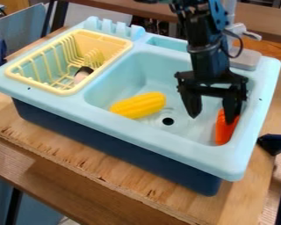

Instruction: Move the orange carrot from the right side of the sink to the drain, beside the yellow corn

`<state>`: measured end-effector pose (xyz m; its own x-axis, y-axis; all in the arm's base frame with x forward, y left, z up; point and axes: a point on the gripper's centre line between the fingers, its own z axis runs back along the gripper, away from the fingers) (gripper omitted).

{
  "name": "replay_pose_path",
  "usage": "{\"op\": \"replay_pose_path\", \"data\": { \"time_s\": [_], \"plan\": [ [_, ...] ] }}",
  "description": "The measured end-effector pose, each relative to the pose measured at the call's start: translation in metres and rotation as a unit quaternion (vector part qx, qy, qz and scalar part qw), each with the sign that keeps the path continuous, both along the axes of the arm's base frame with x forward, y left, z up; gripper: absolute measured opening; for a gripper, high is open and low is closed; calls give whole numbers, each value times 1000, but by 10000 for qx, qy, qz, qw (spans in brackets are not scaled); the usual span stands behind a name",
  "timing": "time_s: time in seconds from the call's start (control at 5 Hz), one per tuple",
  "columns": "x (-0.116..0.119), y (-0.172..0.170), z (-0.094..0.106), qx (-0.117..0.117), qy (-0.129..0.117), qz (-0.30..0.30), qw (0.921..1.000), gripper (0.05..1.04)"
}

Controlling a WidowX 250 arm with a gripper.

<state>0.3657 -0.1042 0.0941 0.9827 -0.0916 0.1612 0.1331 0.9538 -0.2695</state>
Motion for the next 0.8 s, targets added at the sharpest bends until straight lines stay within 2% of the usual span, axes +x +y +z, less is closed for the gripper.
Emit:
{"op": "replay_pose_path", "data": {
  "time_s": [0.4, 0.6, 0.8],
  "plan": [
    [-3, -6, -15, -39, 84, 64, 9999, 1000],
    [-1, -8, -17, -72, 79, 83, 9999, 969],
    [6, -9, -19, -62, 56, 86, 9999, 690]
  ]
}}
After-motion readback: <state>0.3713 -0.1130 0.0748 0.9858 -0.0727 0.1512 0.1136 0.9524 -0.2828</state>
